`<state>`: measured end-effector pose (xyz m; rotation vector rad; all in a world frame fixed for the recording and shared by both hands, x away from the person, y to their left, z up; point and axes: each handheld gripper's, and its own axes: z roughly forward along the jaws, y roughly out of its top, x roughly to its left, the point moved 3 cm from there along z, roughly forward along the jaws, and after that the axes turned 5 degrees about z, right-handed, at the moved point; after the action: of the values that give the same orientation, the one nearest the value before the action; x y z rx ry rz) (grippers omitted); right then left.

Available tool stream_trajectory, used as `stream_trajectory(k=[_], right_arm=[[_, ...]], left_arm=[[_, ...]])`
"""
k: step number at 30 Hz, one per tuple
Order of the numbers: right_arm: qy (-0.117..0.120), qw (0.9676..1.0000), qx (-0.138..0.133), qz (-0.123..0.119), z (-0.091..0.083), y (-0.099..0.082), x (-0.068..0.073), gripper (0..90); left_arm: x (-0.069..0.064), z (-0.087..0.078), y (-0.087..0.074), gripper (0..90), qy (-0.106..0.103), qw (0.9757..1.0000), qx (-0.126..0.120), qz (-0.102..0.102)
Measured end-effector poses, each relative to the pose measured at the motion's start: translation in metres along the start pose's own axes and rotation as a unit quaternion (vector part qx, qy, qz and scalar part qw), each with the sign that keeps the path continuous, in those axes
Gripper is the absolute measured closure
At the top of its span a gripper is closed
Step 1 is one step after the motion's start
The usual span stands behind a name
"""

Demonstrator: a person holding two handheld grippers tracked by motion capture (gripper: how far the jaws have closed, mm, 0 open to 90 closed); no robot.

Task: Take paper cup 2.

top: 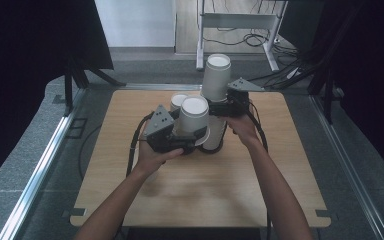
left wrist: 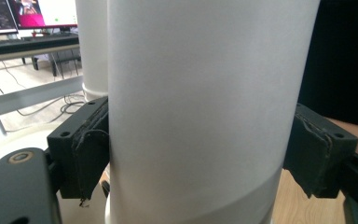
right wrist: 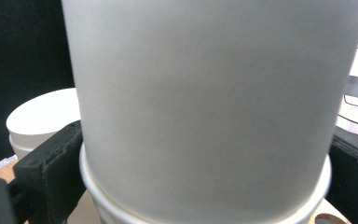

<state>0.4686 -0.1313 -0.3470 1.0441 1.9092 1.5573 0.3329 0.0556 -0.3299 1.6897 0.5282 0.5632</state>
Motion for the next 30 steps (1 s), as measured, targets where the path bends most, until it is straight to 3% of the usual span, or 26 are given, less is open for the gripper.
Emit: stream_trajectory(k=[14,24,30], right_arm=[[0.002,0.9999,-0.011,0.006,-0.020,-0.003,-0.003,0.0],[-0.003,0.9993,-0.029,0.022,-0.046,-0.019,-0.011,1.2],[0.004,0.9992,-0.033,0.021,-0.059,-0.034,-0.011,2.0]], left_arm=[[-0.016,-0.006,-0.023,16.7,-0.003,1.0000,0.001,-0.006],[-0.025,-0.008,-0.043,16.6,-0.004,0.9996,0.007,-0.026],[-0.029,-0.007,-0.054,16.6,-0.002,0.9996,0.025,-0.017]])
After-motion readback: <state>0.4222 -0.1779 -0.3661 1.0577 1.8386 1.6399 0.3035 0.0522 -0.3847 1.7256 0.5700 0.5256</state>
